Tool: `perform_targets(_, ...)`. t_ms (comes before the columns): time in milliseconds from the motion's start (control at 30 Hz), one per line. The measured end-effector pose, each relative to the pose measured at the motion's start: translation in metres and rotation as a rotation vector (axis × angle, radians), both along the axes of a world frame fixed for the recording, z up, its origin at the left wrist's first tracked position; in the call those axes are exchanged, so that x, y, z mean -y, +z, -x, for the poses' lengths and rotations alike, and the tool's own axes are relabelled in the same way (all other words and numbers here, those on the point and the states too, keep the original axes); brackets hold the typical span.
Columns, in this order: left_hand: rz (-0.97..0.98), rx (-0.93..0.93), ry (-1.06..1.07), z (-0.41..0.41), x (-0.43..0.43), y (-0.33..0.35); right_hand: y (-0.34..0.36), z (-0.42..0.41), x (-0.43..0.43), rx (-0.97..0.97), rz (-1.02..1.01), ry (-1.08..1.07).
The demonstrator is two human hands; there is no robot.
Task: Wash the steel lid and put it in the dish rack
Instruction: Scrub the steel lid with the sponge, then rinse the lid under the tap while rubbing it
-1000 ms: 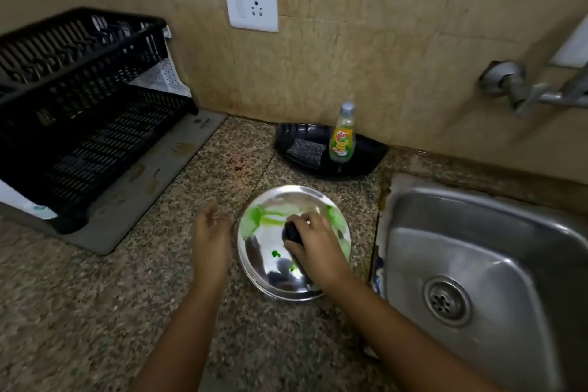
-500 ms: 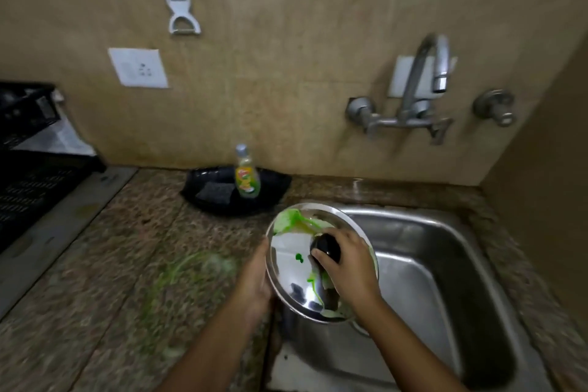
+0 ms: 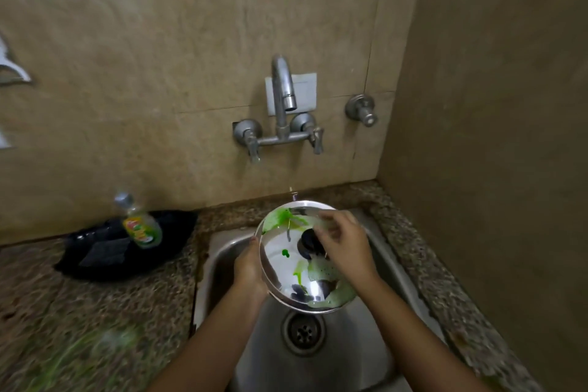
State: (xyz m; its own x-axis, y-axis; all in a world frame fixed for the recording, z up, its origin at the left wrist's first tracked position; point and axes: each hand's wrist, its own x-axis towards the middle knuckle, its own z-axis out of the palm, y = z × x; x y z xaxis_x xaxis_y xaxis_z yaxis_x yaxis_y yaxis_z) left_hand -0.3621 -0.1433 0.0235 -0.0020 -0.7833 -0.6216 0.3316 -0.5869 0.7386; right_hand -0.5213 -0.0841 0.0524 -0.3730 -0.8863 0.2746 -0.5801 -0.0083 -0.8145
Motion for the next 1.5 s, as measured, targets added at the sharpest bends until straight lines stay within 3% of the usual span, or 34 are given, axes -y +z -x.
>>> perform_targets(200,-0.005,-0.014,-0.024,0.015,0.027,0.000,0.032,0.040,0.049,0.309,0.065,-0.145)
perform_targets(467,0.057,-0.019,0.028,0.024,0.045,0.013,0.081,0.038,0.137,0.300,0.040,-0.079)
perform_targets(833,0.074,-0.038,0.027,0.023,0.044,0.014,0.080,0.021,0.152,0.148,0.029,-0.271)
perform_targets(1100,0.081,-0.044,0.003,0.022,0.041,-0.003,0.078,0.025,0.156,0.338,0.070,-0.301)
perform_targets(1233,0.075,-0.049,-0.004,0.019,0.038,-0.001,0.070,0.022,0.139,0.386,-0.009,-0.168)
perform_targets(1333,0.035,-0.038,-0.012,0.018,0.038,0.001,0.047,0.010,0.107,0.128,-0.245,0.025)
perform_targets(1400,0.011,-0.044,0.006,0.020,0.038,0.003,0.032,0.000,0.086,-0.276,-0.385,0.148)
perform_targets(1500,0.009,-0.029,-0.018,0.024,0.040,0.000,0.013,-0.023,0.065,-0.805,-0.409,0.261)
